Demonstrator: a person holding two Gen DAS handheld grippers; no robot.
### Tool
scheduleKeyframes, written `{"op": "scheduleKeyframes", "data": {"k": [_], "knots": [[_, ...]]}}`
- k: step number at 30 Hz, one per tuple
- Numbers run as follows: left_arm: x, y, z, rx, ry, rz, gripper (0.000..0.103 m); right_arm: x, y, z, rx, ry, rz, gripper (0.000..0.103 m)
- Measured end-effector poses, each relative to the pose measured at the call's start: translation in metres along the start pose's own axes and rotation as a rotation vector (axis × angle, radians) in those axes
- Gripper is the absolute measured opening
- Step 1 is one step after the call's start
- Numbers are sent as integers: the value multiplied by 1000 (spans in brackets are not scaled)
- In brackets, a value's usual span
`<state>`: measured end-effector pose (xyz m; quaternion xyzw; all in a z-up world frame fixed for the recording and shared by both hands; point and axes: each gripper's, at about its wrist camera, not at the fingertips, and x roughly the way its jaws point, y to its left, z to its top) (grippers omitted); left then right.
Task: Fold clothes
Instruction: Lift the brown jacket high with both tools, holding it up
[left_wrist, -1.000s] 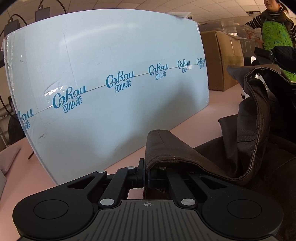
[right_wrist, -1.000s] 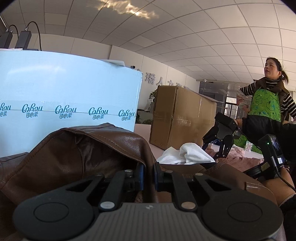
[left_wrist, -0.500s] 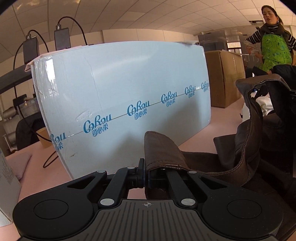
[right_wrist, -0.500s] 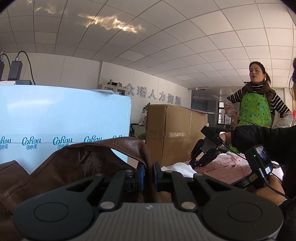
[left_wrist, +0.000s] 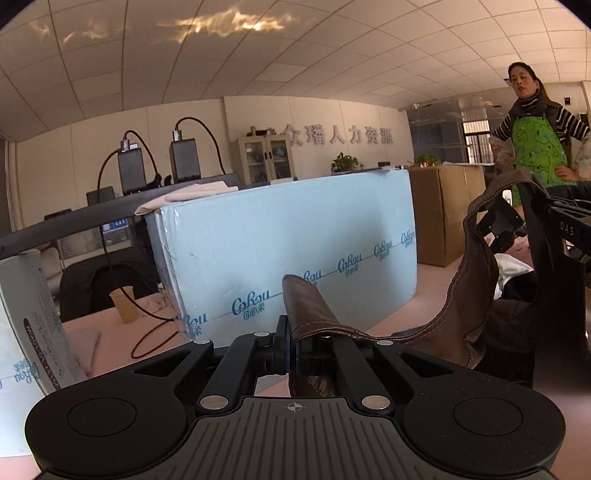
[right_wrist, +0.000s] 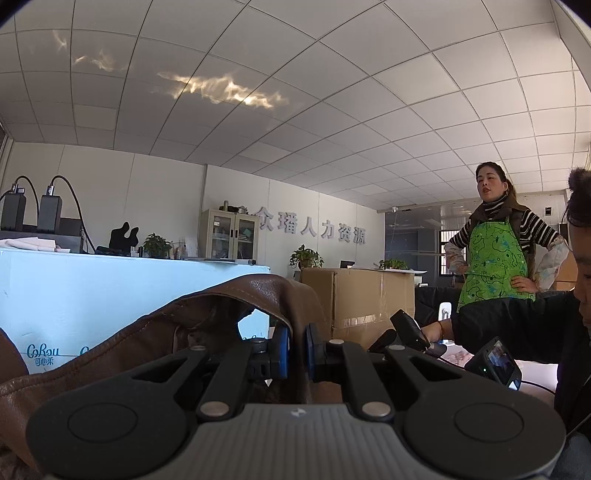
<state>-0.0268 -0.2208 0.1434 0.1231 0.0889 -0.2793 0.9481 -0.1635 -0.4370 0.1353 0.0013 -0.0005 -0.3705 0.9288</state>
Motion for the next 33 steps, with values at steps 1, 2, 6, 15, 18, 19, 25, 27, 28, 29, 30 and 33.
{"op": "scheduleKeyframes", "data": {"k": [1, 2, 6, 15, 18, 19, 25, 27, 28, 29, 30, 33], "knots": [[-6, 3, 2, -1, -8, 12, 2, -5, -1, 5, 2, -7, 5, 11], [-12, 7, 4, -4, -15, 21, 2, -11, -2, 10, 2, -15, 10, 11], [-37, 20, 10, -20, -42, 60, 2, -30, -4, 29, 3, -61, 26, 11], [-112, 40, 23, -2, -110, 156, 2, -75, -5, 69, 41, -158, 97, 10], [-136, 50, 26, -10, -132, 209, 2, -88, -3, 80, 52, -186, 138, 10], [-145, 54, 27, -11, -140, 234, 2, -94, 0, 83, 55, -197, 156, 10], [-189, 88, 26, -66, -163, 365, 2, -133, 18, 101, 71, -239, 274, 10], [-204, 95, 24, -66, -168, 399, 2, -148, 27, 106, 71, -259, 305, 10], [-211, 96, 24, -61, -170, 414, 2, -153, 31, 107, 71, -269, 311, 9], [-216, 96, 24, -55, -171, 424, 2, -160, 34, 110, 79, -279, 319, 9], [-223, 94, 25, -48, -173, 433, 2, -166, 38, 112, 90, -291, 328, 9], [-241, 88, 34, -35, -184, 434, 2, -174, 44, 118, 137, -284, 352, 9]]}}
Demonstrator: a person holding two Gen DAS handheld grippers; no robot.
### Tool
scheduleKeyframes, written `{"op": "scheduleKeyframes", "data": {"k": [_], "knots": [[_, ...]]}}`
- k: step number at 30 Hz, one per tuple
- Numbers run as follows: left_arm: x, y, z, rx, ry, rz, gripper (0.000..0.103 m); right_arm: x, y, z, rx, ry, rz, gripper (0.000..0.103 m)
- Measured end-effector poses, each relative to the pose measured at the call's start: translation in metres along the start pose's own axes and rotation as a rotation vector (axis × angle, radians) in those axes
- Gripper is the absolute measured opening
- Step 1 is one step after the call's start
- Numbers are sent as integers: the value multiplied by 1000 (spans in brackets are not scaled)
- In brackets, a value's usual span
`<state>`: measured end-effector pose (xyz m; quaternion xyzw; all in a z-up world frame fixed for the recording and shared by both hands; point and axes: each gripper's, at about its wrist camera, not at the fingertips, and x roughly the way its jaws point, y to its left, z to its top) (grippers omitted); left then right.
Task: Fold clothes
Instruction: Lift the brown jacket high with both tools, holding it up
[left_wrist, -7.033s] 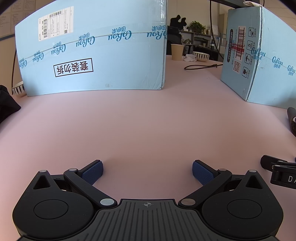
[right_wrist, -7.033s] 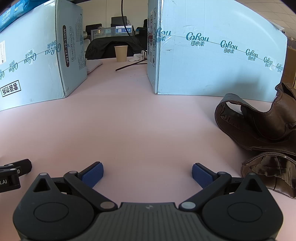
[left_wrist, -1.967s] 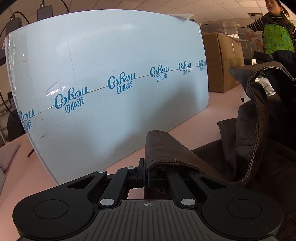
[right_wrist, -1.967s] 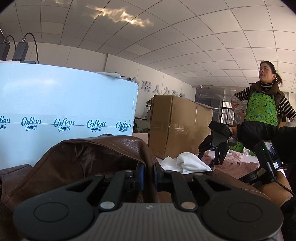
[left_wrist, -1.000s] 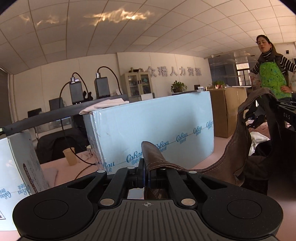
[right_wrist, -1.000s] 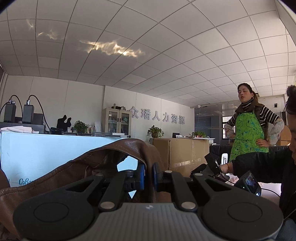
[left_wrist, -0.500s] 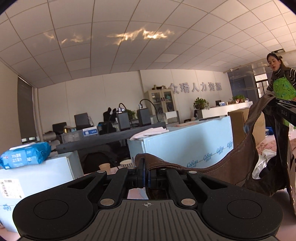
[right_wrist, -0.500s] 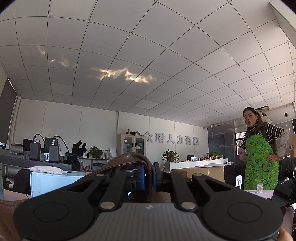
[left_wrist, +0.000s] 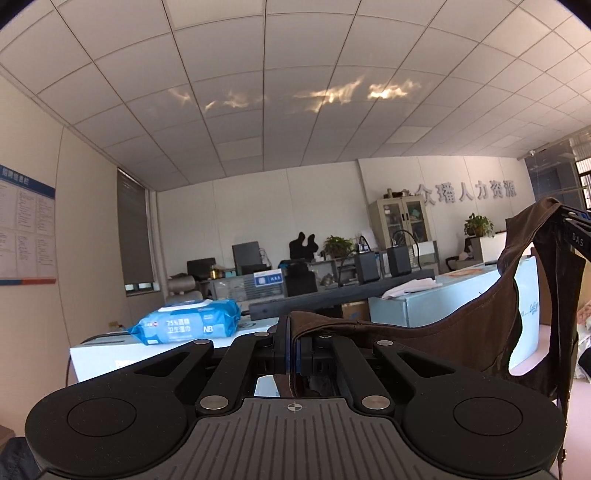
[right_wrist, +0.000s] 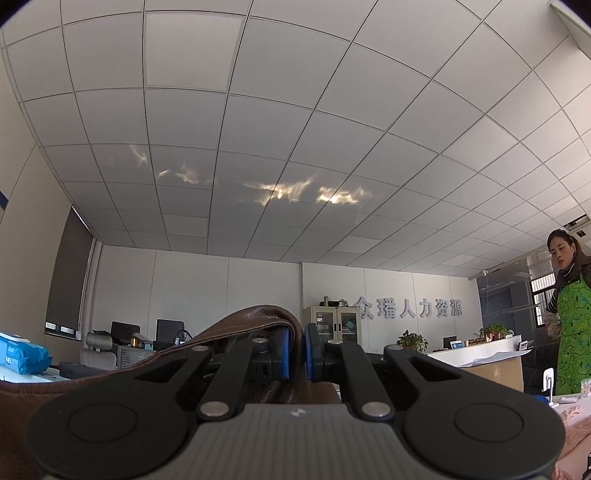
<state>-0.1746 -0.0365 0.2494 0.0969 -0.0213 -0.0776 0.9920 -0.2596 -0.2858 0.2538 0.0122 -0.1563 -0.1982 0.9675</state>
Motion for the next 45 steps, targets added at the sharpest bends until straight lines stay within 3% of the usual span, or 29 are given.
{"op": "scheduleKeyframes", "data": {"k": [7, 17, 22, 25, 28, 33, 39, 45], "knots": [[-22, -23, 28, 0, -38, -109, 2, -2, -24, 26, 20, -4, 2, 9], [-50, -77, 55, -1, -128, -321, 2, -14, -96, 72, -4, -89, -140, 9], [-52, -79, 64, -71, -136, -436, 2, -13, -114, 98, -47, -104, -179, 9], [-47, -72, 57, -130, -112, -451, 2, -3, -108, 104, -87, -78, -163, 9], [-39, -51, 33, -188, -61, -415, 2, 9, -90, 97, -116, -44, -111, 9], [-29, -5, -2, -245, 13, -289, 2, 45, -25, 64, -133, 22, 23, 9], [-25, 69, -56, -311, 139, -78, 2, 85, 83, 5, -94, 151, 244, 9], [-39, 135, -118, -378, 247, 144, 2, 113, 216, -61, -72, 295, 499, 9]]}}
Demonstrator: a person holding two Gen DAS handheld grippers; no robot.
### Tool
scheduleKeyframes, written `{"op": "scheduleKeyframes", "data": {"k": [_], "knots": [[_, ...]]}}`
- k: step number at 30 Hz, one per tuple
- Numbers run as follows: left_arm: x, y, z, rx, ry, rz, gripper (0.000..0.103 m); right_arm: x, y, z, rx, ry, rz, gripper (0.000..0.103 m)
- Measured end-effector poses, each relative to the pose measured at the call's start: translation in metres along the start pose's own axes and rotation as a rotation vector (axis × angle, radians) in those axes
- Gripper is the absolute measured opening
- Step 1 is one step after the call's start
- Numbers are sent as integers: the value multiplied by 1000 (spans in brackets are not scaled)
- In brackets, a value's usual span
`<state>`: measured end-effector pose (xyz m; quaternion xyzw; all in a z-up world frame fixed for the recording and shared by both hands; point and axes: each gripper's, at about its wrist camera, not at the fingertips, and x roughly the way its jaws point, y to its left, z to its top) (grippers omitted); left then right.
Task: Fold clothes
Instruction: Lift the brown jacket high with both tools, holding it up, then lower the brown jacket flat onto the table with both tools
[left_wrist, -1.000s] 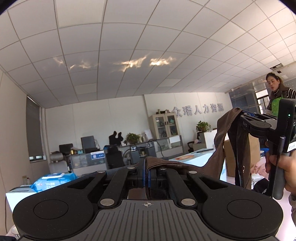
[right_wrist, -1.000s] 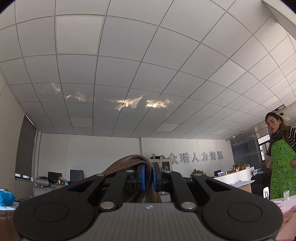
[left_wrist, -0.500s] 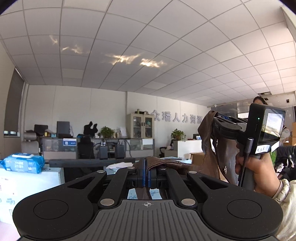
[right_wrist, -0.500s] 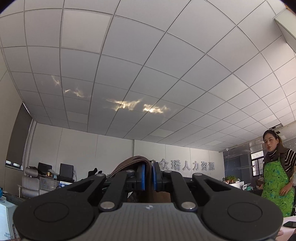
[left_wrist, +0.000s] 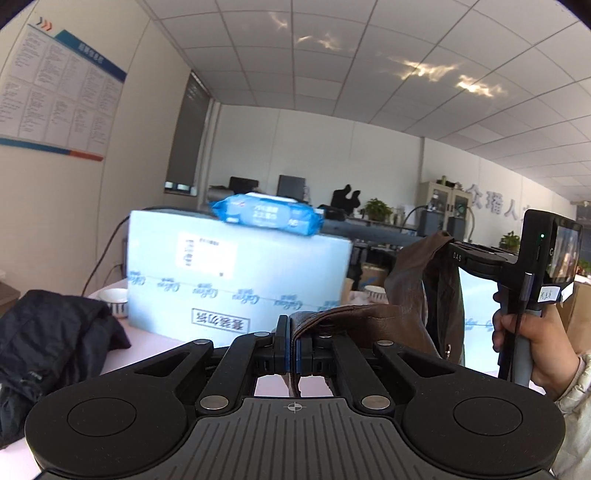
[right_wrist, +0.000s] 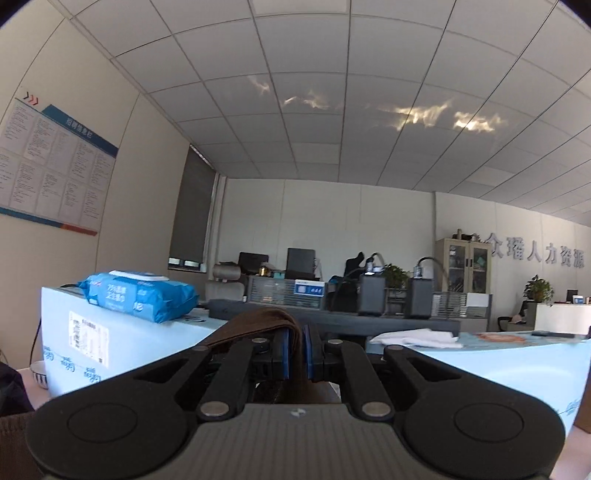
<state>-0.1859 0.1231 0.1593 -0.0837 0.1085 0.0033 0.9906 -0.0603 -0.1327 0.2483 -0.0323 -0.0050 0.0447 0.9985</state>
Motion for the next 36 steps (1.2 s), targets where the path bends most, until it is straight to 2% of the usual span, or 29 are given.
{"op": "scheduleKeyframes", "data": {"k": [6, 11, 13, 16, 18, 20, 21, 22, 23, 24, 25, 27, 30, 32, 34, 36], "knots": [[3, 74, -43, -130, 142, 156, 2, 69, 133, -52, -83, 124, 239, 9], [12, 124, -73, -200, 237, 285, 2, 95, 231, -107, -164, 241, 367, 9], [13, 140, -88, -219, 281, 320, 3, 95, 254, -130, -185, 279, 396, 10], [20, 161, -101, -255, 330, 354, 7, 95, 273, -146, -204, 321, 417, 10], [23, 168, -102, -253, 354, 364, 11, 98, 278, -151, -197, 354, 426, 14], [25, 172, -102, -240, 373, 375, 25, 107, 284, -154, -184, 399, 438, 20], [26, 172, -100, -224, 377, 389, 42, 110, 286, -155, -185, 414, 444, 33], [26, 172, -97, -203, 378, 403, 68, 112, 287, -157, -194, 423, 450, 54], [25, 171, -93, -175, 374, 413, 81, 112, 287, -157, -202, 426, 451, 65], [23, 170, -90, -148, 360, 416, 87, 111, 288, -157, -213, 423, 443, 83], [19, 169, -88, -129, 345, 415, 88, 110, 288, -157, -220, 413, 439, 87], [9, 170, -81, -106, 320, 414, 92, 105, 283, -151, -207, 381, 455, 87], [-5, 175, -70, -118, 305, 419, 96, 104, 256, -128, -56, 373, 481, 90], [-16, 176, -65, -124, 296, 405, 97, 102, 233, -113, 64, 360, 505, 97], [-24, 171, -59, -77, 313, 384, 100, 96, 201, -95, 171, 322, 514, 102], [-28, 165, -57, -20, 330, 389, 100, 89, 180, -82, 177, 304, 516, 102]]}}
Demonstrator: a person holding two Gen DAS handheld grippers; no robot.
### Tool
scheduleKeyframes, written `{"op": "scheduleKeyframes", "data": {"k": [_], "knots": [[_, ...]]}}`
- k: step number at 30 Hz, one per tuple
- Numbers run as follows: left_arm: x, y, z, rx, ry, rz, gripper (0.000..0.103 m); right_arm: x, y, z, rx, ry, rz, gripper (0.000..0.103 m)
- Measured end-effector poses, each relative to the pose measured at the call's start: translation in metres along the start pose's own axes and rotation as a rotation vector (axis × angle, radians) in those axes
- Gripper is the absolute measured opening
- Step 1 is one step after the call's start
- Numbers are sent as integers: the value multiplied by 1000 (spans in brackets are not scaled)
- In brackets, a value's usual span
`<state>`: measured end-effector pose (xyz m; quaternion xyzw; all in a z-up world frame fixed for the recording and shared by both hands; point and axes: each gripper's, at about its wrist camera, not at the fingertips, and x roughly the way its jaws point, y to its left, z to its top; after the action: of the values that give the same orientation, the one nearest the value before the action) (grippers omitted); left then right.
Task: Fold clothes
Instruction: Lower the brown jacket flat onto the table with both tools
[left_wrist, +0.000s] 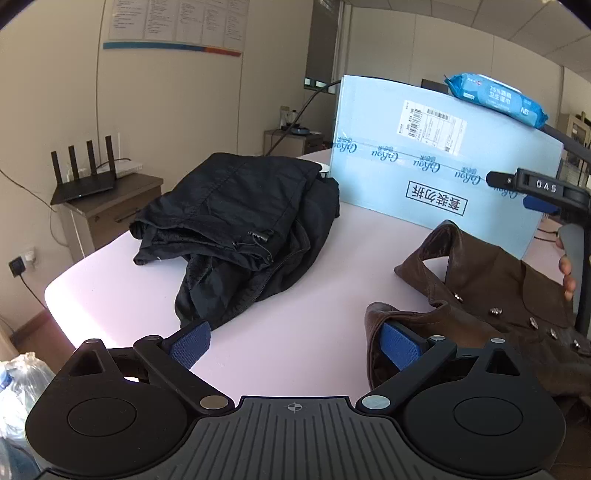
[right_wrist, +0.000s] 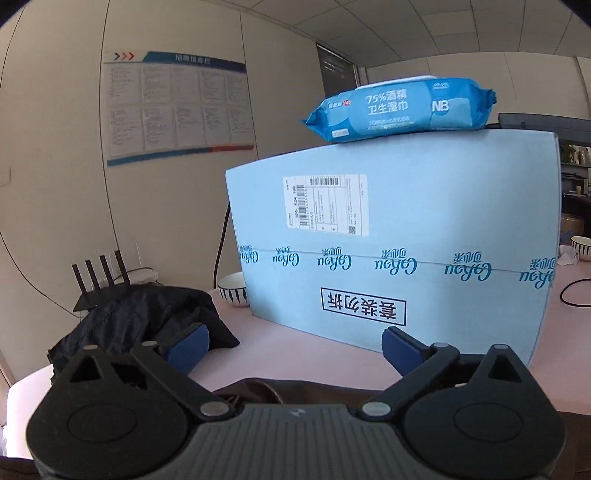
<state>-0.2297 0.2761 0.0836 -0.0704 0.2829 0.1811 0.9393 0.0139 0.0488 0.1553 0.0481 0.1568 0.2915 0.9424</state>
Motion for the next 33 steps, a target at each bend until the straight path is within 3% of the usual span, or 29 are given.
{"op": "scheduleKeyframes", "data": {"k": [2, 5, 9, 11, 15, 19, 23, 26, 30, 33], "knots": [[-8, -3, 1, 50, 5, 27, 100, -17, -10, 8, -19, -14, -12, 102], [-22, 0, 2, 47, -26, 41, 100, -46, -28, 12, -63, -48, -78, 102], [-35, -5, 8, 42, -80, -151, 101, -86, -68, 9, 0, -20, -115, 102], [-26, -25, 15, 125, -78, -238, 101, -106, -91, 4, 72, 4, -106, 102], [17, -70, 25, 303, -24, -220, 101, -149, -128, -14, 149, 28, -129, 102], [62, -91, 33, 365, 74, -319, 101, -190, -151, -40, 184, 47, -155, 102], [93, -104, 35, 384, 151, -395, 101, -218, -167, -69, 237, 77, -199, 102], [109, -108, 34, 383, 195, -415, 101, -231, -182, -90, 348, 101, -240, 102], [126, -109, 34, 353, 242, -429, 101, -229, -204, -121, 538, 170, -205, 98], [136, -106, 36, 320, 272, -451, 101, -216, -205, -133, 568, 216, -181, 96]]}}
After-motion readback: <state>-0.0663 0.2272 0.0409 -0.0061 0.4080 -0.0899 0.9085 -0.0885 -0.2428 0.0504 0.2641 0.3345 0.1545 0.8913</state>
